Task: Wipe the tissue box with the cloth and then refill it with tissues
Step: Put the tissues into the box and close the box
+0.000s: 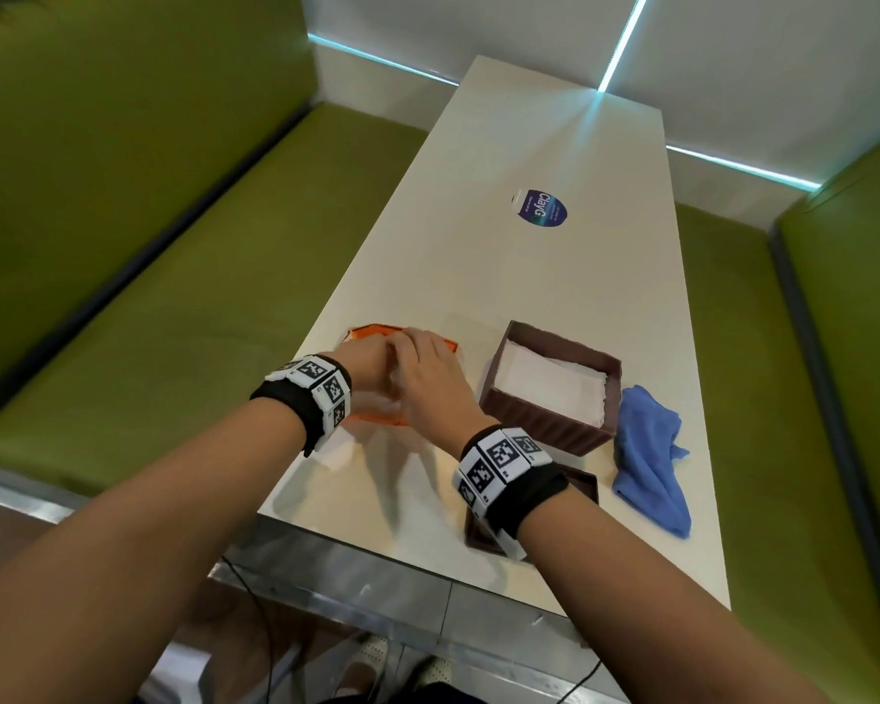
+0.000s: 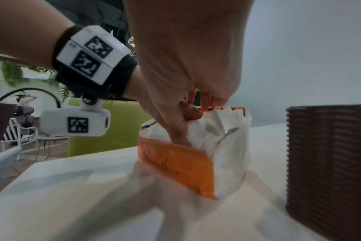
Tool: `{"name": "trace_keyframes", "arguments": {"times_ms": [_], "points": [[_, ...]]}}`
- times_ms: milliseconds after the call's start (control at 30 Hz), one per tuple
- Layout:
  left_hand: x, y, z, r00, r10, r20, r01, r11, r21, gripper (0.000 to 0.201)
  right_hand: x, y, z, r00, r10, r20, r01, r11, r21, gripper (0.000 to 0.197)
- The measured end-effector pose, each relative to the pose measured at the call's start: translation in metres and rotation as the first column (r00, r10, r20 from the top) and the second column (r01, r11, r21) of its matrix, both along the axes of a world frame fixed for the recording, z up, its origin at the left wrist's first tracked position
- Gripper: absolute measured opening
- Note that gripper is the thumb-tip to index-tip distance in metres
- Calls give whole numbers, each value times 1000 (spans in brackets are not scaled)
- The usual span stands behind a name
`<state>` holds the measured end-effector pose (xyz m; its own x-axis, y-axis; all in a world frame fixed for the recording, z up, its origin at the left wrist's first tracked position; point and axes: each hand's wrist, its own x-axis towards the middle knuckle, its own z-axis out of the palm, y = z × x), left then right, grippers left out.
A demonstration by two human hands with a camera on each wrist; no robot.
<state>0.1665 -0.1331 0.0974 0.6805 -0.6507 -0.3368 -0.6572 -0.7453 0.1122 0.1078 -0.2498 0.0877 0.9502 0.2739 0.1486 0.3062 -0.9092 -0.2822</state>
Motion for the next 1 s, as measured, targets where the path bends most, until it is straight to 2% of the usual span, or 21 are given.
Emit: {"name": "trace_keyframes", "arguments": {"times_ms": [33,100,133,200,300,400,467,567,633,833,1000], "points": [[0,0,1,999,48,-26,-48,999,-25,33,3,0,3,999,14,-39,-14,1000,-8,63],[2,1,0,987,128,-92,-137,986,-92,14,8,-3,8,991,6,-131,-15,998,-66,84],[3,4,2,984,142,-108,-156,978,-140,12,9,-5,10,985,-17,-169,3,996,-85,83],[4,12,1,976,164,-142,-201,929,-311,29,10,-10,11,976,-77,-202,76,997,-16,76],[6,23,2,977,173,-126,-211,880,-425,47,8,-14,16,947,-186,-263,248,941,229,63],[11,29,8,963,211,-166,-262,870,-418,54,8,-18,25,893,-272,-358,395,856,333,44],[17,30,15,972,202,-123,-232,916,-328,46,8,-21,29,885,-276,-375,420,821,387,37],[25,31,27,979,191,-77,-201,965,-169,26,5,-25,32,858,-254,-446,492,653,576,38],[30,33,31,971,220,-97,-236,950,-203,24,2,-29,34,858,-222,-463,502,554,664,35],[38,41,48,912,333,-237,-409,774,-484,32,3,-34,42,883,-130,-451,467,324,823,41],[38,48,69,848,286,-446,-524,583,-621,38,7,-35,48,886,-56,-459,462,151,874,57]]}}
